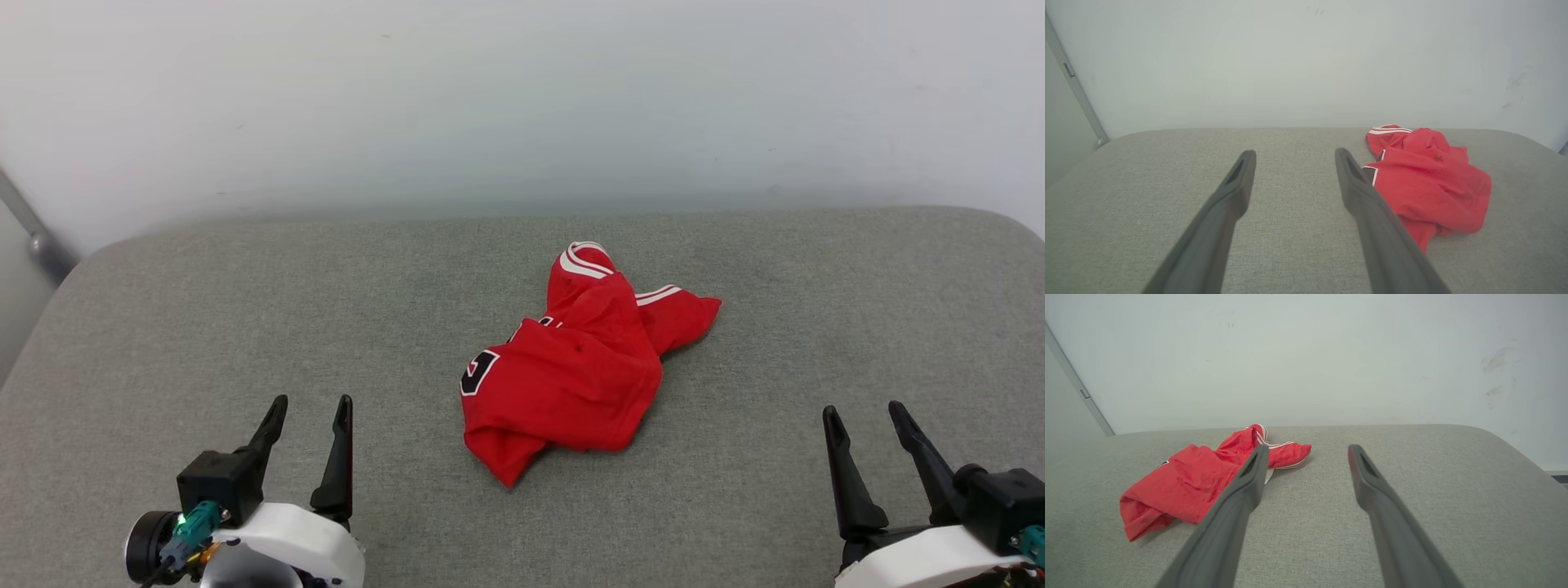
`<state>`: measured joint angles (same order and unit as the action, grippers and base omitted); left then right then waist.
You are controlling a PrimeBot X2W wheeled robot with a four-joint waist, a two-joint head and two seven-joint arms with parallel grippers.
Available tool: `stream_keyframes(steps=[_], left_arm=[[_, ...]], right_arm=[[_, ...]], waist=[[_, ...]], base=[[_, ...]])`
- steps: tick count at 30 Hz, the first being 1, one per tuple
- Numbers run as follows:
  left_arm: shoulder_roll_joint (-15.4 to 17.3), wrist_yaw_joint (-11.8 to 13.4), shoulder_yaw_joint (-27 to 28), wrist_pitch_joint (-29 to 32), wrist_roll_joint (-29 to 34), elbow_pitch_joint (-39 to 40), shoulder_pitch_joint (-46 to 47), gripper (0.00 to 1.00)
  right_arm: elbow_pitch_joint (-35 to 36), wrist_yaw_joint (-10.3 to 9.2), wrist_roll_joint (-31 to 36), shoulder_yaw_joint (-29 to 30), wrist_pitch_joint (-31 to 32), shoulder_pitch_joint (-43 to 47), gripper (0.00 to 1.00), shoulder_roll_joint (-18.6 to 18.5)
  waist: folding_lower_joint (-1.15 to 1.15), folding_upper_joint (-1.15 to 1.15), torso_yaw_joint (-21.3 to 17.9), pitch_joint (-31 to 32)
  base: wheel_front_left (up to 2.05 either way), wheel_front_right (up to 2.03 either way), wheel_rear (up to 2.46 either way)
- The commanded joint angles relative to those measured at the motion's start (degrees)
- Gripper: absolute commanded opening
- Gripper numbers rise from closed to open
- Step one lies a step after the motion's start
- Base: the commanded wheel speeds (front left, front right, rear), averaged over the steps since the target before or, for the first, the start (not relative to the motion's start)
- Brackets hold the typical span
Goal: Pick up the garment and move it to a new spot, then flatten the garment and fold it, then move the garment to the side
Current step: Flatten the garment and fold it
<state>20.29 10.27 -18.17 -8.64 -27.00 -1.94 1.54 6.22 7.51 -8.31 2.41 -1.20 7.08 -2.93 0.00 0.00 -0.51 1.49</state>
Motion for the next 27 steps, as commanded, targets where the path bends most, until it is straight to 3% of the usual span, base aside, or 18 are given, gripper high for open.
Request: stream_keyframes(steps=[1, 7, 13, 14, 16, 22, 27], left_arm=[[-0.3, -0.2, -0.2, 0.6, -0.4, -0.1, 1.5, 1.00], [-1.2, -1.5, -1.6, 2.5, -0.7, -0.7, 5.6, 1.00], [-2.5, -5.6, -4.7, 7.2, -1.2, -3.7, 15.9, 1.00], [-3.1, -8.4, -6.2, 11.4, -2.4, -6.3, 21.6, 1.00], [-3.3, -9.9, -7.2, 15.0, -3.0, -8.4, 24.9, 1.00], [-4.0, -13.2, -10.5, 26.2, -5.6, -15.6, 31.2, 1.00], [-4.7, -14.9, -12.9, 32.6, -8.0, -20.4, 31.1, 1.00]], right_arm=[[-0.1, -0.04, -0.3, 0.0, -0.1, -0.4, 1.00, 0.1], [0.1, -0.04, -0.1, -0.3, -0.2, -1.0, 1.00, 0.1], [1.0, -0.04, 0.5, -0.7, 0.2, -2.6, 1.00, 0.1], [1.1, -0.04, 0.7, -0.4, 0.0, -3.4, 1.00, 0.1], [1.0, -0.04, 0.7, -0.4, -0.1, -4.0, 1.00, 0.1], [0.2, -0.04, 0.2, -1.1, -0.8, -5.4, 1.00, 0.1], [-0.4, -0.04, 0.0, -1.6, -1.4, -6.6, 1.00, 0.1]], waist=[[0.00, 0.00, -0.1, -0.1], [0.00, 0.00, -0.6, -1.0], [0.00, 0.00, -2.1, -4.2], [0.00, 0.00, -2.9, -5.9], [0.00, 0.00, -3.3, -7.0], [0.00, 0.00, -5.0, -10.0], [0.00, 0.00, -6.3, -11.9]], base=[[0.00, 0.00, 0.00], [0.00, 0.00, 0.00], [0.00, 0.00, 0.00], [0.00, 0.00, 0.00], [0.00, 0.00, 0.00], [0.00, 0.00, 0.00], [0.00, 0.00, 0.00]])
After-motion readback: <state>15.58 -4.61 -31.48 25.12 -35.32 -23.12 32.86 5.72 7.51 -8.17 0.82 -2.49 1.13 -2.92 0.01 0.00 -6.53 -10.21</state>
